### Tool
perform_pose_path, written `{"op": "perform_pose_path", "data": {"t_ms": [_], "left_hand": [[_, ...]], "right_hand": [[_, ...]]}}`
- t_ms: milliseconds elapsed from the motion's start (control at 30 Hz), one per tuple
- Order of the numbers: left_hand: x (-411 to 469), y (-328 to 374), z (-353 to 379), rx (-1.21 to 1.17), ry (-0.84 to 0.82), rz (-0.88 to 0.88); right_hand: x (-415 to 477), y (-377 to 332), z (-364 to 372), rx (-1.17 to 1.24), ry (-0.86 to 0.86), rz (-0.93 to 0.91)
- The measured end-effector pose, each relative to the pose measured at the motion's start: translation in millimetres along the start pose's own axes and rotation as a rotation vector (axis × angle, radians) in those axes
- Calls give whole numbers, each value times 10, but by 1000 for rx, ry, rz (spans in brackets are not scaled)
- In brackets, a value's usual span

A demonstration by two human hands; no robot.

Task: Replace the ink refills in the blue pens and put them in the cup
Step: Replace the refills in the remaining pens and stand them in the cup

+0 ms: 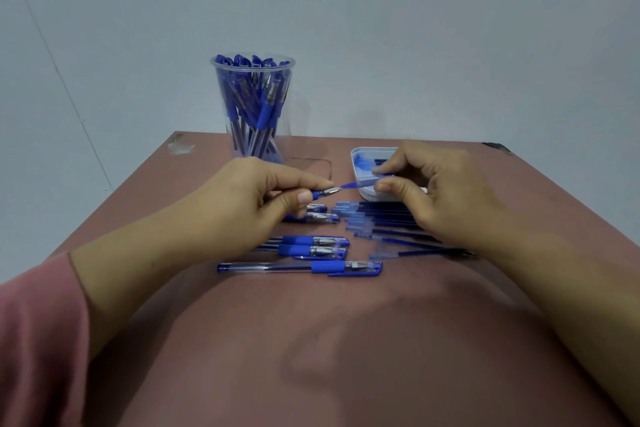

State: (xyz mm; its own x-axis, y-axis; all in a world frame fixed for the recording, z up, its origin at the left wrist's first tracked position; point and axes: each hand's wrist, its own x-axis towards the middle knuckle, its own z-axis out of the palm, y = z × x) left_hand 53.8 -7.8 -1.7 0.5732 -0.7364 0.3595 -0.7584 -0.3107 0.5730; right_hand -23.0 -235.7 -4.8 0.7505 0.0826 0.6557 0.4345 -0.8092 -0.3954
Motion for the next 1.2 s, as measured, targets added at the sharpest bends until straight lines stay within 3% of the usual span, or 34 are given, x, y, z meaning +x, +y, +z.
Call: {"op": "perform_pose_path", "data": {"t_ms": [100, 367, 767, 967, 1200], "left_hand": [[2, -21, 31, 44, -16, -3], [-11, -73, -68, 273, 141, 168], [28, -159, -56, 279, 135, 251], [31, -131, -30, 278, 151, 281], [16, -100, 9, 228, 171, 327]], "right_hand": [[29, 31, -31, 23, -77, 63], [-23, -6, -190, 5, -335, 191], [6, -165, -32, -125, -460, 158], [-7, -166, 8, 74, -204, 199], [0, -238, 145, 142, -135, 209]]}}
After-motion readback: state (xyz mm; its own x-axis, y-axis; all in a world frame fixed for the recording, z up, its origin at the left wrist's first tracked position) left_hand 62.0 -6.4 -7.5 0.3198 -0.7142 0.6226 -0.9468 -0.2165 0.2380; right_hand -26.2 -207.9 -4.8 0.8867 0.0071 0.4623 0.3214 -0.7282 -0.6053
